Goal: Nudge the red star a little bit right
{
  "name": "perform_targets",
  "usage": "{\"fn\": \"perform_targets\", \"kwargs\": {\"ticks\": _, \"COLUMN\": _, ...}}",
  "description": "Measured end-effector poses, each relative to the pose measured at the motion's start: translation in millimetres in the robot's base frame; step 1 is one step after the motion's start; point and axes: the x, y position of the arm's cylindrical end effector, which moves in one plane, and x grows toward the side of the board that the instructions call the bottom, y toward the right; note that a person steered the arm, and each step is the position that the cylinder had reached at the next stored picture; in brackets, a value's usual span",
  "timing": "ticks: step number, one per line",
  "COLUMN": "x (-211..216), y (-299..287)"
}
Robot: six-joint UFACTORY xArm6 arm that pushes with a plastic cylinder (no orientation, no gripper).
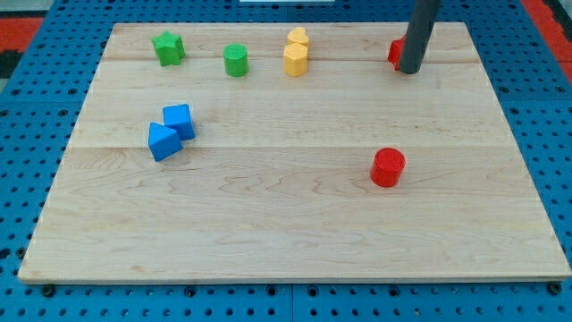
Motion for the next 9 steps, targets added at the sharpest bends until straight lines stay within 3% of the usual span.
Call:
{"fn": "perform_targets", "kwargs": {"ticks": 1, "x": 6.1, "y": -45.1}}
{"fn": "perform_targets", "kwargs": {"ticks": 2, "x": 1.5, "y": -53.8}}
{"fn": "perform_targets", "kwargs": {"ticks": 6, "x": -37.0, "y": -46.7}}
{"fn": "perform_targets", "kwargs": {"ticks": 9, "x": -37.1, "y": -28.7}}
